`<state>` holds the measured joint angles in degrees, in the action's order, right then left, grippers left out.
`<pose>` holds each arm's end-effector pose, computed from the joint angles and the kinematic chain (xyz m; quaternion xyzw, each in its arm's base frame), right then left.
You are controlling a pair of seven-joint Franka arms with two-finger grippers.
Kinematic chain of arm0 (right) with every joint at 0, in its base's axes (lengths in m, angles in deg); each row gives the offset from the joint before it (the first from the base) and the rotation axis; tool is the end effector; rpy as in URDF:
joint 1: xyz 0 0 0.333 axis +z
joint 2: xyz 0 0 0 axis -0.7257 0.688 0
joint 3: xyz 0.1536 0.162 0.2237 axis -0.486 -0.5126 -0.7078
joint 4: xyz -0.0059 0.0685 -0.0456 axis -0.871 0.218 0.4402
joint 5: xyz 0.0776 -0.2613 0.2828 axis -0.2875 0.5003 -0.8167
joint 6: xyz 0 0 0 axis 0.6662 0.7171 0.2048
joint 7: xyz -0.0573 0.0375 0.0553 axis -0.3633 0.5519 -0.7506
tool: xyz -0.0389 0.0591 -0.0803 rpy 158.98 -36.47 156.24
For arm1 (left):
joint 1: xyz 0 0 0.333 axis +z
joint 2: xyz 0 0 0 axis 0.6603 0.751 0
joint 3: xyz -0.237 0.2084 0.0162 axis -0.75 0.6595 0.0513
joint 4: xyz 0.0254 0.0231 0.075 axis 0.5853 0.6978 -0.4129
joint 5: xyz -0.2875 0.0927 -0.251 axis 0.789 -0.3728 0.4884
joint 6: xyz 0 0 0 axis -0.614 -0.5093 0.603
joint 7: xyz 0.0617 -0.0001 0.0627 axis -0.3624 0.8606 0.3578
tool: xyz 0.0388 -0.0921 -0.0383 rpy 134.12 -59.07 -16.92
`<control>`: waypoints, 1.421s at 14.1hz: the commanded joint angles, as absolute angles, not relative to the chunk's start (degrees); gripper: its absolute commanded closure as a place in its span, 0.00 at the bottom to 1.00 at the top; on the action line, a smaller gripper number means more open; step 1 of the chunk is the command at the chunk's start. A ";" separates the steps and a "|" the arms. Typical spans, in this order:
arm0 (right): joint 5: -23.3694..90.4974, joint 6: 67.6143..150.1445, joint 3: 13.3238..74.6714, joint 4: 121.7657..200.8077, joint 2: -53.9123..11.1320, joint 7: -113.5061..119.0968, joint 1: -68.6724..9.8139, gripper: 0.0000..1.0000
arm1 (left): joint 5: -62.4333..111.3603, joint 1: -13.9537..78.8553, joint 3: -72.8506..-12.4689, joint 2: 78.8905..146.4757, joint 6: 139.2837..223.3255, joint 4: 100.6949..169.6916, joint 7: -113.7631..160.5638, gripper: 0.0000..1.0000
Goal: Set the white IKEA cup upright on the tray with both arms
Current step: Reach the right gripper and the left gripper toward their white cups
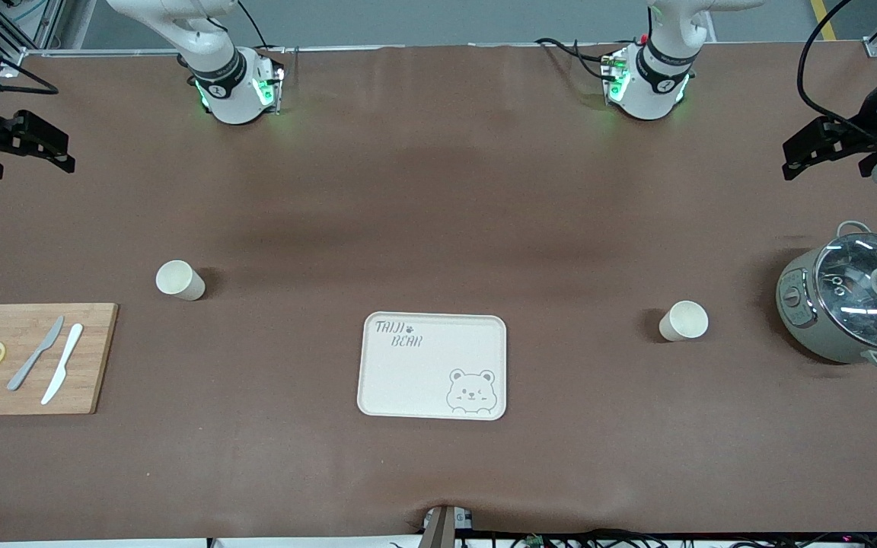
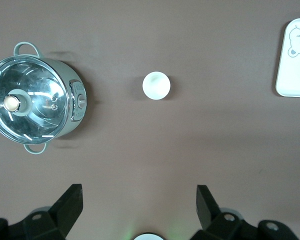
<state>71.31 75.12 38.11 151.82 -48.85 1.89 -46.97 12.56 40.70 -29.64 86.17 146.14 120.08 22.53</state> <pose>0.5177 -0.0017 0.6544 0.9981 0.0510 -0.0334 0.0055 0.5322 -0.0487 0.6659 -0.9995 -0.0010 0.0131 0.0273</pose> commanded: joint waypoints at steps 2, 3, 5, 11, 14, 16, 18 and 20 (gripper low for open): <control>70.23 74.91 37.23 152.00 -49.07 2.03 -48.46 0.00 | 12.75 40.97 -29.43 85.74 144.65 119.15 21.96 0.00; 70.23 74.91 37.23 152.00 -49.07 2.03 -48.46 0.00 | 12.75 40.97 -29.43 85.92 144.56 119.07 21.96 0.00; 70.32 74.91 37.23 152.00 -49.07 2.03 -48.46 0.00 | 11.53 40.97 -29.52 86.53 144.65 118.80 21.87 0.00; 70.32 75.00 37.23 151.30 -47.23 2.03 -48.11 0.00 | 8.53 41.76 -29.43 91.44 147.27 119.50 22.66 0.00; 70.32 75.00 37.23 151.30 -47.23 2.03 -48.29 0.00 | 8.96 43.51 -29.52 95.84 153.67 122.82 22.66 0.00; 70.32 75.09 37.23 151.21 -47.23 2.03 -48.20 0.00 | 9.32 44.75 -29.52 97.86 160.26 126.43 22.75 0.00; 70.23 75.17 37.23 151.21 -47.14 2.03 -48.29 0.00 | 9.23 44.84 -29.52 101.20 162.75 126.89 22.66 0.00; 70.32 75.43 37.23 151.21 -47.14 2.29 -48.02 0.00 | 9.23 44.84 -29.52 104.10 165.02 127.24 22.75 0.00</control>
<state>71.31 75.40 38.07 151.87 -47.24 1.89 -46.99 9.62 44.80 -29.27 102.68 163.04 126.82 22.62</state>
